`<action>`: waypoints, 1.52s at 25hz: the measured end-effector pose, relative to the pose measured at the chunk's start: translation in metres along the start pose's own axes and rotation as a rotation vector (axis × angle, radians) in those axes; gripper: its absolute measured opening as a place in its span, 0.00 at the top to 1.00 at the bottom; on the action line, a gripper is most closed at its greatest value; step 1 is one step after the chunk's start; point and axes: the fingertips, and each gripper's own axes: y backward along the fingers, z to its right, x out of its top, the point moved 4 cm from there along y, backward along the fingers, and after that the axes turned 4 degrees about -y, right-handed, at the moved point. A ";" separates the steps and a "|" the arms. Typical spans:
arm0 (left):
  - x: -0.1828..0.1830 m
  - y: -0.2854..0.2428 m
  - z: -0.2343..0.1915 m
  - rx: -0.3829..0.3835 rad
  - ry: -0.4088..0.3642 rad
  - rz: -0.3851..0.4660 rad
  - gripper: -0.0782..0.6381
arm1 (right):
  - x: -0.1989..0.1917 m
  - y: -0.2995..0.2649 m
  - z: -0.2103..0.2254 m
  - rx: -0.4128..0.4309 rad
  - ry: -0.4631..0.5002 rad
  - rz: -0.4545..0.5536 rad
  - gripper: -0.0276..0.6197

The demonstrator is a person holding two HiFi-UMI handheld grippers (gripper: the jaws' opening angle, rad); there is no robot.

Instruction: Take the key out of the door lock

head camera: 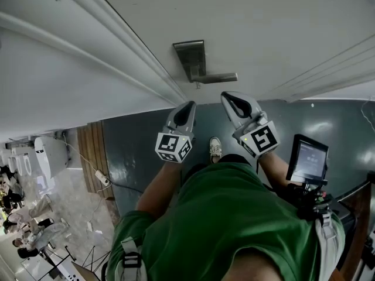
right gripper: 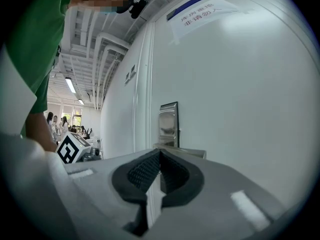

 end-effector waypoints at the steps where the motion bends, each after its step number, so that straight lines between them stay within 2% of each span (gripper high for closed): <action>1: -0.002 -0.001 0.000 -0.002 0.001 -0.003 0.89 | -0.001 0.000 0.000 0.000 -0.003 -0.002 0.95; 9: -0.006 -0.004 -0.001 -0.012 -0.008 -0.023 0.88 | -0.002 0.000 -0.004 0.011 -0.003 -0.001 0.95; 16: -0.009 -0.011 -0.001 -0.039 0.013 -0.038 0.70 | -0.002 0.000 -0.004 0.008 -0.003 -0.005 0.95; 21: -0.004 -0.020 -0.003 -0.031 0.008 -0.053 0.62 | -0.003 0.001 -0.004 0.006 -0.004 -0.006 0.95; 32: 0.010 -0.035 -0.011 0.006 0.038 -0.054 0.61 | -0.003 0.000 -0.007 0.016 -0.002 -0.004 0.95; 38: 0.012 -0.045 -0.016 0.029 0.058 -0.085 0.61 | -0.002 0.000 -0.007 0.018 -0.003 -0.003 0.95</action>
